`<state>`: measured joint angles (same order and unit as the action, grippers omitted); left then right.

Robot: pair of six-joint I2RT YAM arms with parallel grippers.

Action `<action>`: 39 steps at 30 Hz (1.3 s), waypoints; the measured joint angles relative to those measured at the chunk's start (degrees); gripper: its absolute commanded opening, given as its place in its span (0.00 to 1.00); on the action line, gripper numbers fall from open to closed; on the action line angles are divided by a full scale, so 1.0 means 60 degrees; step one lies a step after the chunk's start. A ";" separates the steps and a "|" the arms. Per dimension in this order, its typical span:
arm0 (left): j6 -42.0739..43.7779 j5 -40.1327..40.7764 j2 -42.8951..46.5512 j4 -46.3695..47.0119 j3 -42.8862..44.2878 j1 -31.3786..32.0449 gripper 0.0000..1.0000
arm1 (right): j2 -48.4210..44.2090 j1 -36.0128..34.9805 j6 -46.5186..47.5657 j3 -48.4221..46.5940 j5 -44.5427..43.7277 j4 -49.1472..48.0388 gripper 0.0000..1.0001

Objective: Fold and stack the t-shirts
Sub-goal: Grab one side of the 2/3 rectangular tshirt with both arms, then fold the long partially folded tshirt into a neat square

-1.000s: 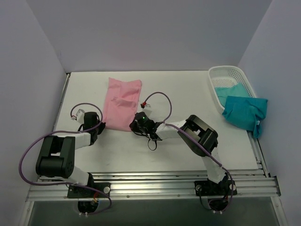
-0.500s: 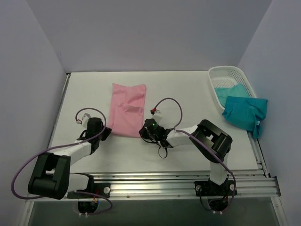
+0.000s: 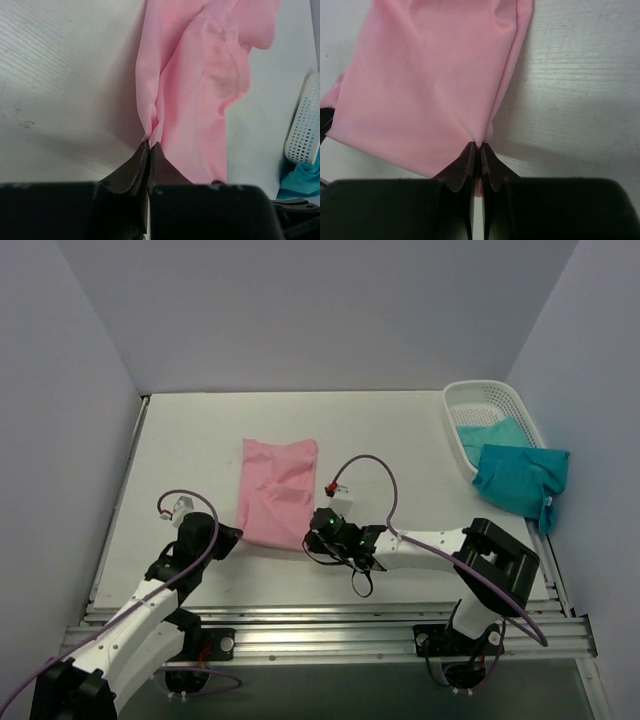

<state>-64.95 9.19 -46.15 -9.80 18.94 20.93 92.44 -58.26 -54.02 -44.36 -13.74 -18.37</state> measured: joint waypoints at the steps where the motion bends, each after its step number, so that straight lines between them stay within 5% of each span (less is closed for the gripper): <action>1: 0.0007 -0.0004 0.0291 -0.0229 0.0000 0.0011 0.02 | -0.0197 -0.0011 0.0007 -0.0044 -0.0069 0.0193 0.00; 8: 0.0353 0.0127 0.0641 -0.1392 0.0681 0.0084 0.03 | -0.0586 -0.0011 0.0244 -0.1064 -0.0594 0.1402 0.00; 39: 0.1971 0.0499 -0.5672 -0.0357 0.6200 -0.0514 0.07 | 0.2430 0.1923 0.1843 -0.6094 -0.0922 0.3177 0.00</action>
<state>-53.12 12.19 -80.18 -11.94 56.14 17.85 107.02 -46.72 -42.96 -80.93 -19.27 0.69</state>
